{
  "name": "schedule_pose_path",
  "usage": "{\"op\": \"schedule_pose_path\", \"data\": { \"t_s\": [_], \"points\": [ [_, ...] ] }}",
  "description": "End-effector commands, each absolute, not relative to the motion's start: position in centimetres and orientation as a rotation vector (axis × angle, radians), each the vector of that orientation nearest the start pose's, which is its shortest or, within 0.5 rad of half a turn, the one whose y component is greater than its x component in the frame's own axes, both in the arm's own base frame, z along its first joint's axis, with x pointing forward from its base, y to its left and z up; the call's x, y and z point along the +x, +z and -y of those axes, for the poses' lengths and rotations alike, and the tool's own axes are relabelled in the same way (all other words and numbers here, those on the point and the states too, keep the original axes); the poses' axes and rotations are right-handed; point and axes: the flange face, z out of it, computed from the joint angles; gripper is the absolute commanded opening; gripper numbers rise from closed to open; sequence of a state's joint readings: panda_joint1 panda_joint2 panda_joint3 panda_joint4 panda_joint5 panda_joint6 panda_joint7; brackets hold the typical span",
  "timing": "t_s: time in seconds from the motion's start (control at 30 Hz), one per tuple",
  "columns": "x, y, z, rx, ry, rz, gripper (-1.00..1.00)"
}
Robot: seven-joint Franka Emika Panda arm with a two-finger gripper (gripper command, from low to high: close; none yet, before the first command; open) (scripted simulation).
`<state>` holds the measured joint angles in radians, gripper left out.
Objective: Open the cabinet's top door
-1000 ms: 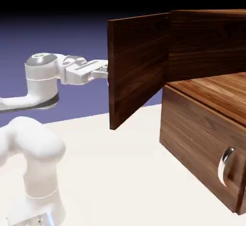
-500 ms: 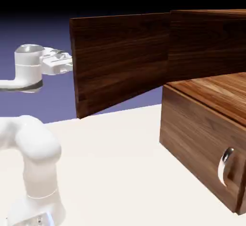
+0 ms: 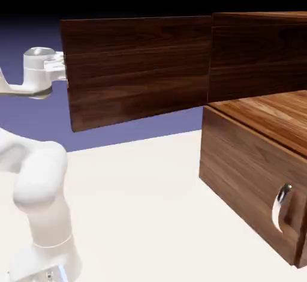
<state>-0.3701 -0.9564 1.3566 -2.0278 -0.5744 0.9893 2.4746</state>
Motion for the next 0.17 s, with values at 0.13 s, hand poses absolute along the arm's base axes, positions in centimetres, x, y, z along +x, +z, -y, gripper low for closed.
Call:
{"op": "schedule_pose_path", "data": {
  "t_s": [0.13],
  "points": [
    [15.7,53.0,-41.0,-1.079,-2.495,-2.45,-1.0]
  ]
}}
